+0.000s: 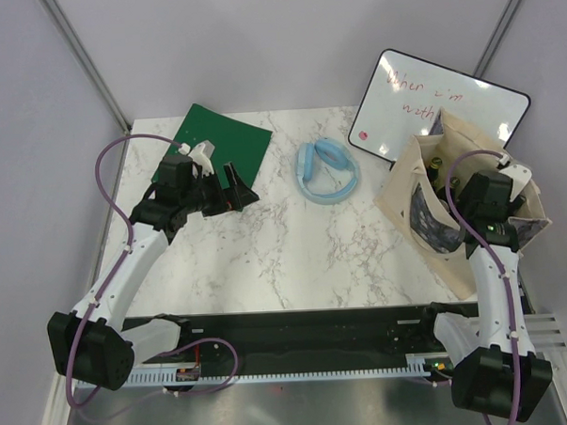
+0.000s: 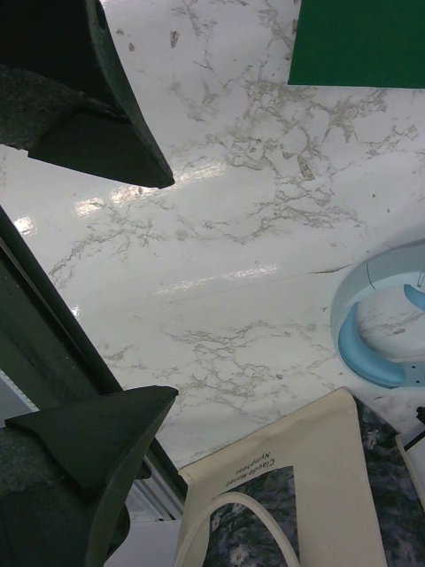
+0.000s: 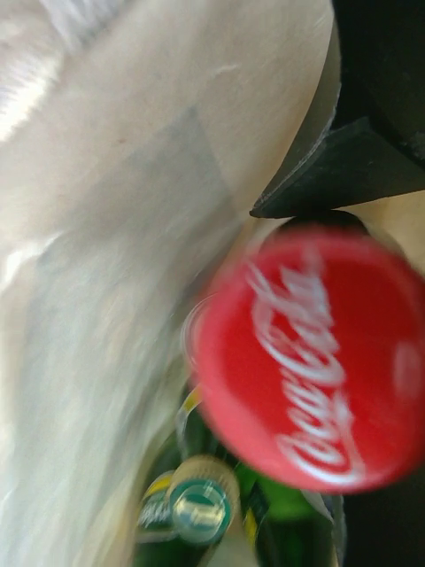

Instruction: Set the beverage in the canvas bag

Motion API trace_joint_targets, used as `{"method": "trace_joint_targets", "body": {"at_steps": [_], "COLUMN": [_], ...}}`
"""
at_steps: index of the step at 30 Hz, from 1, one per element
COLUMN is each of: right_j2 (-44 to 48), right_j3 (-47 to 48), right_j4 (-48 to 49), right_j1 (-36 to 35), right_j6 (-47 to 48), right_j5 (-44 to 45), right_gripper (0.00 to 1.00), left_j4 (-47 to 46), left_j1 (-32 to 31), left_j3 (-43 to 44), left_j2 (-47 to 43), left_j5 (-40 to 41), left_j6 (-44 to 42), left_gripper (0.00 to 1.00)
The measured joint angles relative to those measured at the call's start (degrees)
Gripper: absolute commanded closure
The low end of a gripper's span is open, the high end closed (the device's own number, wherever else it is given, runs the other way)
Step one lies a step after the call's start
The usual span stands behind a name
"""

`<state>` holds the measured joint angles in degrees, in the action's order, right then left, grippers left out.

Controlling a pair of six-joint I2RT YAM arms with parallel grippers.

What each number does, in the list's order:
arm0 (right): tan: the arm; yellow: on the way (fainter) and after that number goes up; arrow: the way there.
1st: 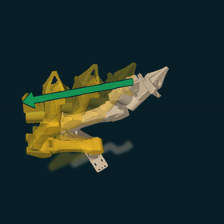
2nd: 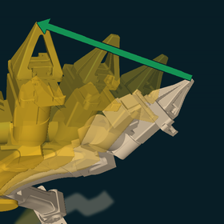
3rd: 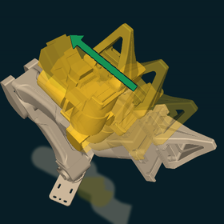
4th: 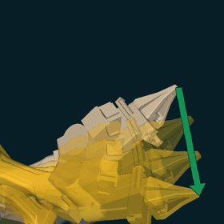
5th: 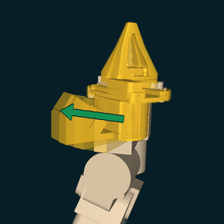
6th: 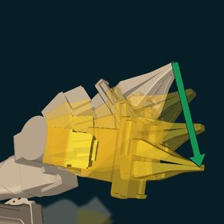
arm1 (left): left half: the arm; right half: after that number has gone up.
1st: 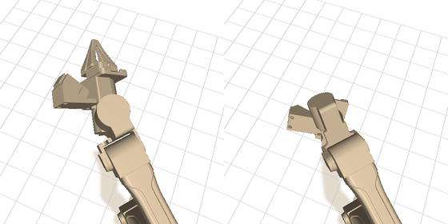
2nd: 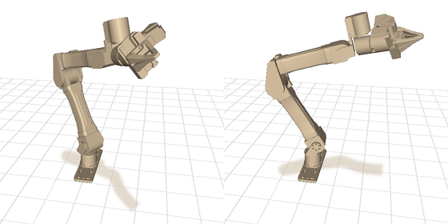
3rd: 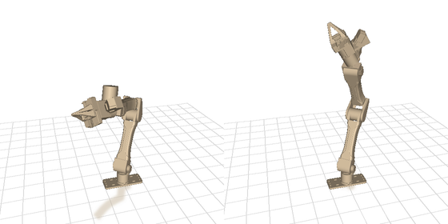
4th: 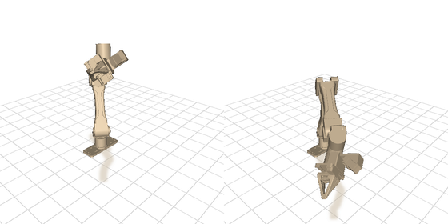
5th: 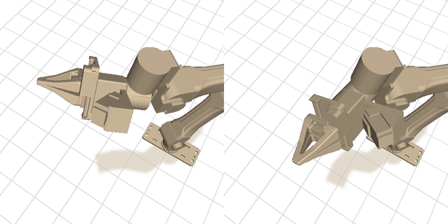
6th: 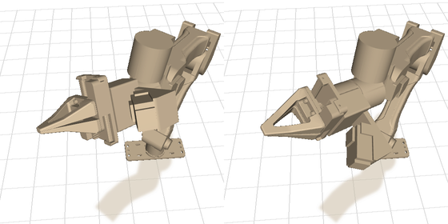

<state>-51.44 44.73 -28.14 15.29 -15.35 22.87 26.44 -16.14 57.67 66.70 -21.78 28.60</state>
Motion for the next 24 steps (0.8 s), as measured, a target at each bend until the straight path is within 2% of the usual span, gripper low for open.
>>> {"method": "trace_joint_targets", "body": {"at_steps": [12,24], "right_j2": [-0.48,-1.03], "right_j3": [1.77,15.61], "right_j4": [1.95,-3.15], "right_j1": [0.0,0.02], "right_j6": [-0.98,0.22], "right_j5": [0.13,1.29], "right_gripper": [0.21,0.18], "left_j4": [0.0,0.0], "left_j1": [0.0,0.0], "left_j3": [0.0,0.0], "left_j2": [0.0,0.0], "left_j5": [-0.48,-0.68], "left_j6": [0.02,0.02], "left_gripper": [0.0,0.0]}}
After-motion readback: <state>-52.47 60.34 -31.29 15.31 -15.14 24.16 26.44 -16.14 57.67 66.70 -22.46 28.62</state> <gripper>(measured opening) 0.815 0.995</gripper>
